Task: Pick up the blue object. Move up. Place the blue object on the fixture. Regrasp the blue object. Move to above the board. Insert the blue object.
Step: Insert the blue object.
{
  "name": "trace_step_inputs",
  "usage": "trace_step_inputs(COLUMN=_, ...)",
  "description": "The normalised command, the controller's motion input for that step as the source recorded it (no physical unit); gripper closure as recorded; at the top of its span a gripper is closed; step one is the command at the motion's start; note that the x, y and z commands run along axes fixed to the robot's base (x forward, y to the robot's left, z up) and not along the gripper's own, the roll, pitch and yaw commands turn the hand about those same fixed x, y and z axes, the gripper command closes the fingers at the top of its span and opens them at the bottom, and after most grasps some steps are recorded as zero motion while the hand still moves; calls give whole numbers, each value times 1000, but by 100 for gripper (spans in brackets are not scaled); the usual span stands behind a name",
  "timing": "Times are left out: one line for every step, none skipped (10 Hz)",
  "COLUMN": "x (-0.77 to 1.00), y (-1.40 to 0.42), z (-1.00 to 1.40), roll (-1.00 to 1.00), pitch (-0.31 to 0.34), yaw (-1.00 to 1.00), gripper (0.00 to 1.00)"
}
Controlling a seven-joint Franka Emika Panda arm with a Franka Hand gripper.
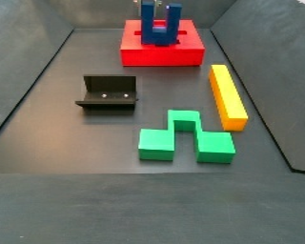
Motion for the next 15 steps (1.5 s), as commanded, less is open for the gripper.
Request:
trace_step_inputs(x=-34, y=0, z=-37, roll=0, pitch=0, yaw=-97, gripper=100)
trace_step_inputs(x=-109, y=0, z=-120, roll=-26, pitch=0, yaw=0, gripper=100)
trace_step_inputs(x=-197, y=0, z=-131, roll=-49, pitch=-24, yaw=0, gripper=100)
trace_step_inputs(x=-257, y=0, z=0, roll=-114, pitch=-49, yaw=0, gripper=100)
trace_step_inputs(x=-180, y=0, z=0, roll=-160, pitch=-87, yaw=0, gripper=100)
trace_step_inputs(x=-71, y=0, z=-6, roll=-114, pitch=-93, yaw=20, gripper=100)
trace_step_inputs(x=0, y=0, z=-146, roll=-74, pitch=-79, yaw=91, gripper=100)
trace_step_inputs(x=63, y=23, z=-211, roll=-56, pitch=-39, yaw=151, gripper=100)
trace_step_inputs(x=160, y=51, z=-229, roll=-37, pitch=-20, yaw=169, gripper=100)
trace_step_inputs(x=109, y=60, z=-251, roll=-19, pitch=-11, yaw=163, gripper=100)
trace_step_inputs(x=34, y=34, z=-243, roll=-21, pitch=-10, yaw=149, gripper=100)
trace_step_inputs(x=0, y=0, z=-403, roll=0, pitch=-23, yaw=94, gripper=100)
trace_step_inputs(x=-69, y=0, z=-834, roll=64, pitch=-83, yaw=17, gripper=100)
trace_step_inputs(x=-91, y=-17, z=-931, roll=117, pitch=-101, yaw=26, gripper=100)
trace_step_inputs(x=-86, y=-66, z=-871, roll=164, pitch=-81, yaw=29, gripper=100)
